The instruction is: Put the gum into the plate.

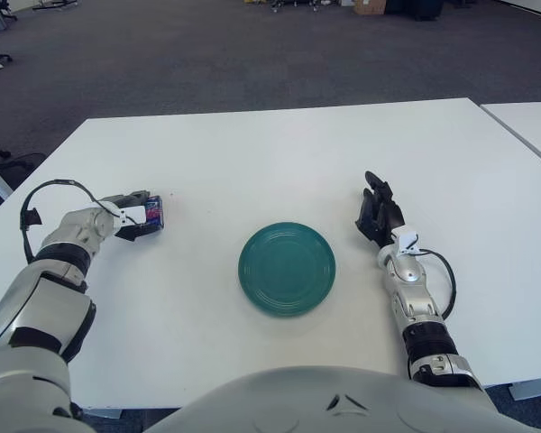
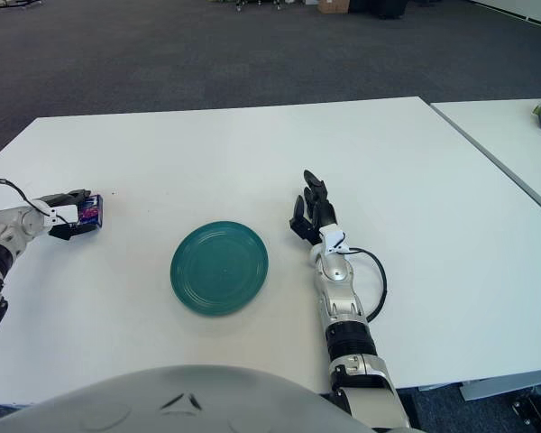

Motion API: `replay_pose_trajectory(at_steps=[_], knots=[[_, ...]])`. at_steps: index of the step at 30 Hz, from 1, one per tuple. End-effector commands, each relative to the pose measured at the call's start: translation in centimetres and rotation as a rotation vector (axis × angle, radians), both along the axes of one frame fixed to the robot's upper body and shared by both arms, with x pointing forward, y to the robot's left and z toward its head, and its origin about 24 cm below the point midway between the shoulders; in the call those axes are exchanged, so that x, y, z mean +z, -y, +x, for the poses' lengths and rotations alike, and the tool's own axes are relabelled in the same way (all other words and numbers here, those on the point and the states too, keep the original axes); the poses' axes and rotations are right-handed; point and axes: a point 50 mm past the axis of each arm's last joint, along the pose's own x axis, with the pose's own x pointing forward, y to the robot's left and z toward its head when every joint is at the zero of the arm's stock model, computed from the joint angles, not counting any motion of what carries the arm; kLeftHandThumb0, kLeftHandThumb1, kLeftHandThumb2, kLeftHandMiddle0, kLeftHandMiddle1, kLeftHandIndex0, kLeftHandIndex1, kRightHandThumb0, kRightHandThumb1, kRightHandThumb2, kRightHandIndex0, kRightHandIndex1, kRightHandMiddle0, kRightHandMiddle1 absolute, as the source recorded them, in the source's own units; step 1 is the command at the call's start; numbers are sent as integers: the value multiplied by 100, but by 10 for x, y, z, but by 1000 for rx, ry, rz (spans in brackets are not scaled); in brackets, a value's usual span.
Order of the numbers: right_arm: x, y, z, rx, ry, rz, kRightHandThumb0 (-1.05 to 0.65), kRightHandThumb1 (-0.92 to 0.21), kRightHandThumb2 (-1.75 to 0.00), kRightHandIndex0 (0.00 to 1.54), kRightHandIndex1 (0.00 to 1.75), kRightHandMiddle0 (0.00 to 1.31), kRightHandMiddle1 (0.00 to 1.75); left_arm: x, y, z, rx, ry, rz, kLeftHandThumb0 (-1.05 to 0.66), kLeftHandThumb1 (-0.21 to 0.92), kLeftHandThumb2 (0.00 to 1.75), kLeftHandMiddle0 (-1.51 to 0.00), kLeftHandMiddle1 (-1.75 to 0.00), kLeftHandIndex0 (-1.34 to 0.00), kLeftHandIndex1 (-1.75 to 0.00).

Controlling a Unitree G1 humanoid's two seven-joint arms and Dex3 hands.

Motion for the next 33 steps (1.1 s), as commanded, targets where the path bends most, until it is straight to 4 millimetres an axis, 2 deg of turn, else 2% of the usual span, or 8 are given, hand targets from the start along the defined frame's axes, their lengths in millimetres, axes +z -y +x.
replay_pose_trajectory(at_steps=[1,9,13,15,18,20,24,33], knots=[[-26,6,-17,-35,-151,14,-58,-92,-98,13,0,0,28,-20,5,-13,-14,-70,22,-105,92,41,0,0,0,-58],[-24,6,-17,-49,-149,32,-57,-92,-97,14,1,0,28,-26,-7,-25,-30,11,90,-94,90,16,-2,-8,-12,-115],[-23,6,-17,-58,-143,44,-57,-92,-96,15,1,0,28,-26,-5,-25,-22,182,125,-60,84,18,0,-99,-24,-152],[-23,6,-17,-62,-138,50,-57,-92,-96,15,1,0,27,-25,-5,-25,-16,244,135,-48,68,66,0,-141,-34,-165],[-23,7,-16,-67,-131,57,-58,-92,-96,14,0,0,26,-25,-4,-24,-17,276,138,-16,57,95,-23,-163,-35,-172],[-23,7,-16,-73,-125,66,-58,-92,-95,14,0,0,25,-26,-4,-25,-15,288,138,-8,53,103,-29,-169,-36,-173],[-20,8,-15,-104,-104,101,-58,-92,-95,16,1,0,26,-26,-4,-25,-3,327,142,-1,36,117,-57,-144,-54,-174],[-13,11,-13,-175,-74,175,-63,-92,-93,18,1,0,29,-26,1,-25,-11,384,129,0,24,126,-77,-128,-60,-175]])
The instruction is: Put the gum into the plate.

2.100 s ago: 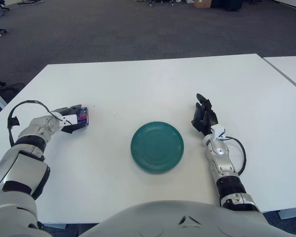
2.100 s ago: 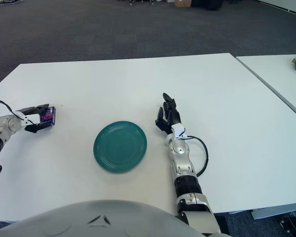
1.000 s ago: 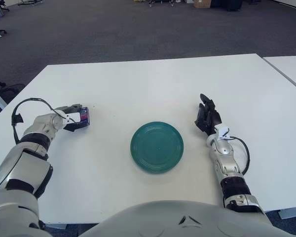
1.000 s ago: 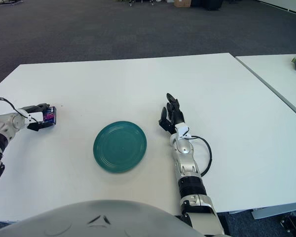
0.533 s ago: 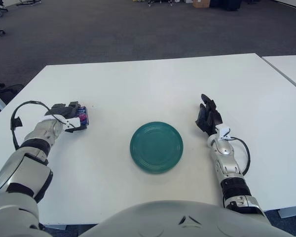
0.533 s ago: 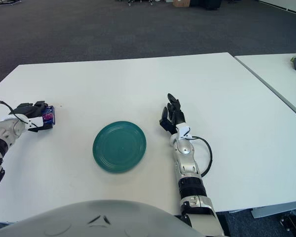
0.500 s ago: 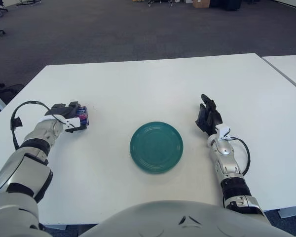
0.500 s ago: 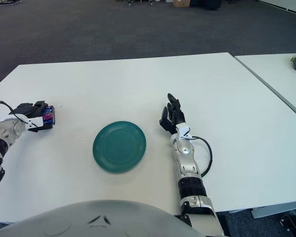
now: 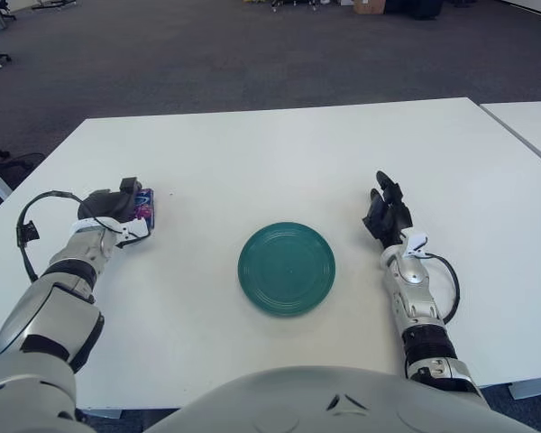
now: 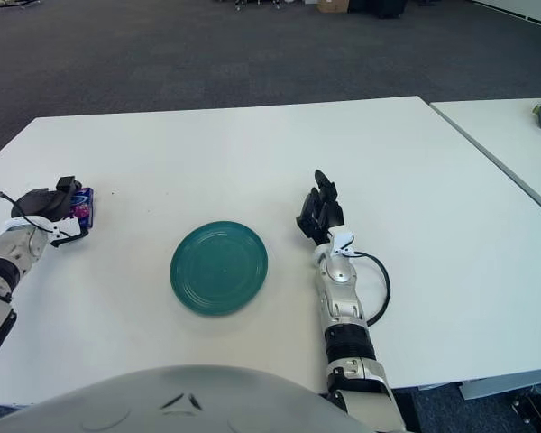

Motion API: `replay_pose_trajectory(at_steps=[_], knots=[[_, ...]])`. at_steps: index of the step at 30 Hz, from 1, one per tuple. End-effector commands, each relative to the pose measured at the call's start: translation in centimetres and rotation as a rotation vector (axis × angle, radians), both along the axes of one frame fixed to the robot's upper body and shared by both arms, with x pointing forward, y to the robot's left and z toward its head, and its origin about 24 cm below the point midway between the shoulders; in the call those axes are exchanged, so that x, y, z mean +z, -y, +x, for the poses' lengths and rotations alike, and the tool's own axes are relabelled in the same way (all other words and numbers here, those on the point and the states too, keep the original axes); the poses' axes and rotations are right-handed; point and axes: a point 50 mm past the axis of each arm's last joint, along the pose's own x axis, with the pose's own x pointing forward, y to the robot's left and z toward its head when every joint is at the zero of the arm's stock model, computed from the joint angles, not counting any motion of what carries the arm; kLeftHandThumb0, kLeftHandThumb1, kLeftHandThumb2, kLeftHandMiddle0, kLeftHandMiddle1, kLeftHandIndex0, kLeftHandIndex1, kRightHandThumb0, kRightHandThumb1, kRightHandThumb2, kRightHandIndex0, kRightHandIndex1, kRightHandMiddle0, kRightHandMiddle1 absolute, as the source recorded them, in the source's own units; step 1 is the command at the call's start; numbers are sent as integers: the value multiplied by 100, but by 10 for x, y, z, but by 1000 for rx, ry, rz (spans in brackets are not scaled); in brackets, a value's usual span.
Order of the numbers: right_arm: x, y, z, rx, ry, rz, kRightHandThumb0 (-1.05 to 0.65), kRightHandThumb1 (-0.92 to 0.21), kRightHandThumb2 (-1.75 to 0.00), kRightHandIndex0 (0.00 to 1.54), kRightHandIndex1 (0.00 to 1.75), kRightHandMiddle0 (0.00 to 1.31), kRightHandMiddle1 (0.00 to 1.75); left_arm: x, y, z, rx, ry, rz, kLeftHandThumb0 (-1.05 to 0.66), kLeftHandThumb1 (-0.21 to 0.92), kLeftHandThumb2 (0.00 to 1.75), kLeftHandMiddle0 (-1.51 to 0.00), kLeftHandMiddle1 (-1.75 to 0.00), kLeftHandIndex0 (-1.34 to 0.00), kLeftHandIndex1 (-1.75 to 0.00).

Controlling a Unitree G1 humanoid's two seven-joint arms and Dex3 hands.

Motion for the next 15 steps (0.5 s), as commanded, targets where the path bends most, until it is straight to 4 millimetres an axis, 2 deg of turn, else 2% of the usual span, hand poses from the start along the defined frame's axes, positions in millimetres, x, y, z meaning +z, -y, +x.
replay_pose_trajectory(at_steps=[1,7,9,15], knots=[[-17,3,-11,-63,-104,52,-64,-92,-93,18,1,0,30,-16,4,-12,-7,-55,-2,0,24,126,-78,-127,-60,-175],[-11,4,-8,-104,-94,58,-69,-92,-88,18,1,0,35,-18,7,-11,4,-48,-26,0,20,130,-82,-125,-62,-175],[-1,8,-9,-114,-72,47,-71,-92,-86,18,1,0,37,-18,7,-11,14,-43,-41,0,18,132,-83,-126,-63,-175],[4,8,-7,-126,-76,34,-67,-92,-83,23,2,0,41,-20,8,-12,43,-38,-80,0,17,134,-84,-125,-65,-175]])
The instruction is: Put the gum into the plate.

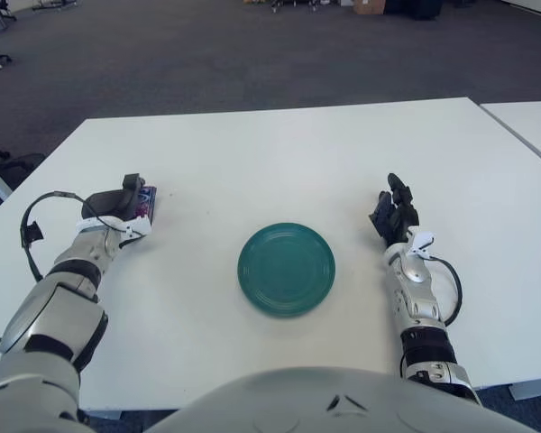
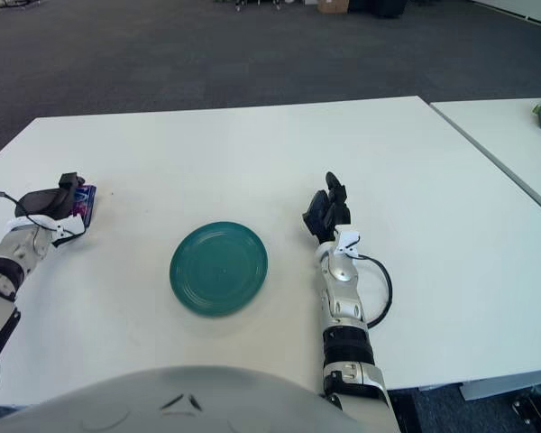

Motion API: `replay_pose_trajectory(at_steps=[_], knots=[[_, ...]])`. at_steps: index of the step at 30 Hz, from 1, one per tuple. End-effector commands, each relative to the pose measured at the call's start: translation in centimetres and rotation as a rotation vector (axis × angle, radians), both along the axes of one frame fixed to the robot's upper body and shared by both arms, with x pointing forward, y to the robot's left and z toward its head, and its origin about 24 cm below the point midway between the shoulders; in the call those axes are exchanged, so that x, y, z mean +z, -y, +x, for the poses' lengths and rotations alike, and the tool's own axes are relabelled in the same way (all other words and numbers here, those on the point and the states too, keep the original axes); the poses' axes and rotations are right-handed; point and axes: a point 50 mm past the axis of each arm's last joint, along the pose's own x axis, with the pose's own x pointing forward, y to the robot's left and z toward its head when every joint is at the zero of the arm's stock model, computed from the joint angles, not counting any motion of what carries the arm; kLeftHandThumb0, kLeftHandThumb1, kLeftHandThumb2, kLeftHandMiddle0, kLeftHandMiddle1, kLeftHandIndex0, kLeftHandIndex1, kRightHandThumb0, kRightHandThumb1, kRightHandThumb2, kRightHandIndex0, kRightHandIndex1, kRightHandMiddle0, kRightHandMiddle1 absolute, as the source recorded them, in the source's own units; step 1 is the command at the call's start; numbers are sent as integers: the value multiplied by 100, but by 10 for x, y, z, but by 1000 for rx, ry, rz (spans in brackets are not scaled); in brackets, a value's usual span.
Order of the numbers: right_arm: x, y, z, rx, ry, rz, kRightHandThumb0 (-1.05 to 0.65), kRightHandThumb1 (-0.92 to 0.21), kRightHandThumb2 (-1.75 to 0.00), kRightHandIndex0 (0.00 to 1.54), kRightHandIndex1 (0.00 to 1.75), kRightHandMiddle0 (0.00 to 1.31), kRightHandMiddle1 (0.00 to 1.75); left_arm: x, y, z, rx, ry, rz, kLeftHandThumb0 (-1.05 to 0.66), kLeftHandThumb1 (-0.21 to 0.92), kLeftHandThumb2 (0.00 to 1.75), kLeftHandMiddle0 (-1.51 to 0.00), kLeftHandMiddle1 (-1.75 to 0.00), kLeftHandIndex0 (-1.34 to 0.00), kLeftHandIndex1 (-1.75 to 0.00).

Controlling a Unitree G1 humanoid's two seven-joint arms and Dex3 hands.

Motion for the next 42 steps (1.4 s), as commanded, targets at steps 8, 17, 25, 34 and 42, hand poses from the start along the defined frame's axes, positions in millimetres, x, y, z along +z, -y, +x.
replay_pose_trajectory(at_steps=[8,17,25,34,42], knots=[[0,0,-5,-32,-53,37,-60,-92,-82,29,4,0,47,-10,2,-7,27,-23,-57,0,22,142,-58,-170,-57,-175],[5,-4,-7,-26,-69,33,-57,-92,-83,31,4,0,49,55,7,28,-75,284,-133,0,14,139,-82,-134,-64,-175],[9,-4,-13,14,-64,-9,-58,-92,-83,29,2,0,46,105,27,21,-209,493,-125,0,10,151,-80,-155,-62,-175],[5,-3,-12,14,-68,-1,-57,-92,-83,30,1,0,45,141,50,18,-273,587,-121,0,17,145,-75,-161,-53,-175],[4,-5,-13,26,-81,22,-56,-92,-82,28,0,0,42,162,95,15,-400,615,-208,0,23,141,-68,-168,-47,-175]])
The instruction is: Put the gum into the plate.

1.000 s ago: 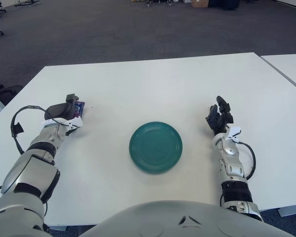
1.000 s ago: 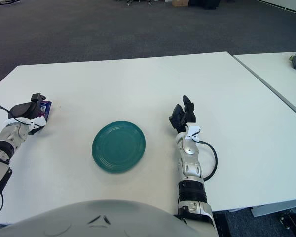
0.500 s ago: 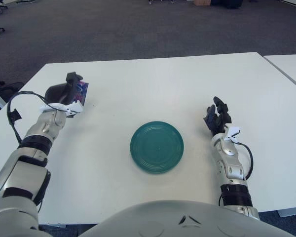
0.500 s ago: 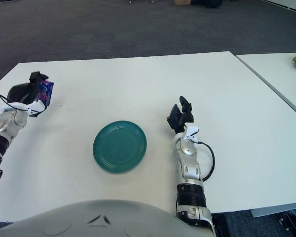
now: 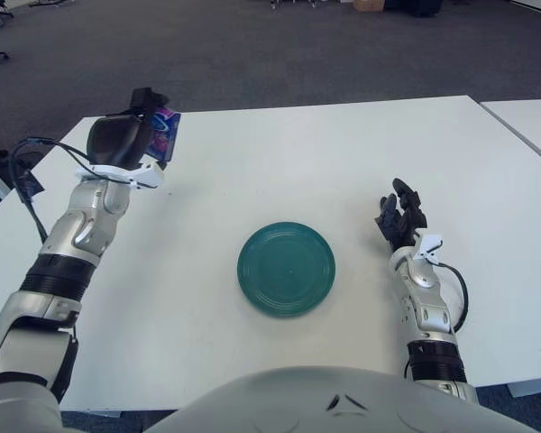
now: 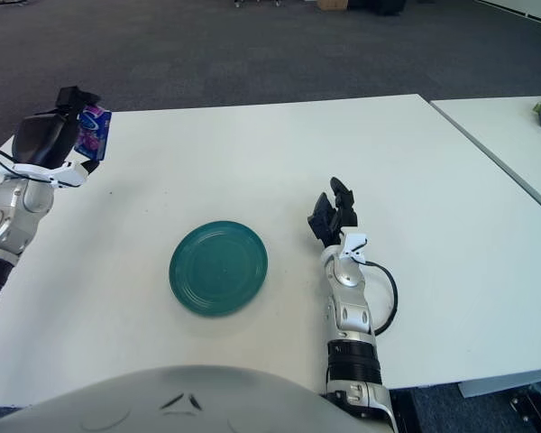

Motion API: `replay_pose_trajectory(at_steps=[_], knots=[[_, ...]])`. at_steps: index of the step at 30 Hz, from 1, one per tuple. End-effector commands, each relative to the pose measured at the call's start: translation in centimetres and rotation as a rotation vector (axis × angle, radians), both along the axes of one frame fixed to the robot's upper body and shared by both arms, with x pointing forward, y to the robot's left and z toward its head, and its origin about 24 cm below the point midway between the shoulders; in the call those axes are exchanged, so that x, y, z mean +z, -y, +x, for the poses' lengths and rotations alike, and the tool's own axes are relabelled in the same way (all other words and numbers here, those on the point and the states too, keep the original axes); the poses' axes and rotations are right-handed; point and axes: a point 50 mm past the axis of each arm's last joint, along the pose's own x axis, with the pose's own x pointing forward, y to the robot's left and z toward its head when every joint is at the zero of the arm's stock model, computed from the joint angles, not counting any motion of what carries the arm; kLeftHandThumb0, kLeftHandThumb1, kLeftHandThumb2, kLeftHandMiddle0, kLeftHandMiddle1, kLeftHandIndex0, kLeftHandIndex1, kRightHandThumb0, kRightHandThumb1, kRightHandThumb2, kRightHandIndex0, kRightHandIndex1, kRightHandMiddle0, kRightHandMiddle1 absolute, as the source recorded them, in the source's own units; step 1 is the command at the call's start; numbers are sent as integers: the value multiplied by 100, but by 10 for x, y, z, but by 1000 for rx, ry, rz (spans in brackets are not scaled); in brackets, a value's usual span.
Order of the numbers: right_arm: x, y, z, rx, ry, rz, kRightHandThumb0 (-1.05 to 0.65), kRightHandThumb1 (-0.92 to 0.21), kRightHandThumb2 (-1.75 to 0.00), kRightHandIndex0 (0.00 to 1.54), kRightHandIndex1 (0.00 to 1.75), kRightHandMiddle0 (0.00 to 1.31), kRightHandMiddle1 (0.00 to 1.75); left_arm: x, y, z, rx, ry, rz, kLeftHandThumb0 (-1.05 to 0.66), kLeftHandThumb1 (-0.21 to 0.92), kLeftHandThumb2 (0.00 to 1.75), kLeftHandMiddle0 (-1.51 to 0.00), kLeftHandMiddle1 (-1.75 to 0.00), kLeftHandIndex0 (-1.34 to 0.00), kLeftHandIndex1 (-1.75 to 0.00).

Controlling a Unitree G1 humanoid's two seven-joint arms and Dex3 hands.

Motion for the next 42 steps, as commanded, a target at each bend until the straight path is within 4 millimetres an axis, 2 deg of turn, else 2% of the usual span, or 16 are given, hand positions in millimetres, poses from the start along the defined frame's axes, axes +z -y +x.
replay_pose_trajectory(at_steps=[1,5,15,21,27,33,42], knots=[[-5,-3,-3,12,-29,14,-56,-92,-82,28,0,0,42,12,13,-5,-53,20,-7,0,23,140,-68,-168,-47,-175],[-6,-5,-4,14,-29,19,-56,-92,-83,27,0,0,41,12,24,-7,-97,0,-24,0,20,142,-72,-163,-49,-175],[-5,-9,-7,24,-43,-33,-57,-92,-86,23,0,0,37,5,80,-20,-312,-15,-52,0,7,152,-86,-152,-60,-175],[-4,-10,-9,48,-36,-55,-58,-92,-87,23,0,0,36,-2,107,-29,-449,-29,-9,0,7,154,-84,-156,-59,-175],[-8,-12,-12,59,-38,-22,-58,-92,-89,24,1,0,35,-22,140,-39,-613,-88,87,0,11,150,-79,-156,-60,-175],[-13,-12,-12,47,-47,8,-60,-92,-89,28,2,0,39,-28,159,-52,-699,-151,129,0,9,147,-81,-145,-66,-175],[-15,-12,-13,63,-37,-71,-62,-92,-88,26,1,0,35,-22,161,-66,-744,-169,202,0,5,154,-78,-150,-73,-175]])
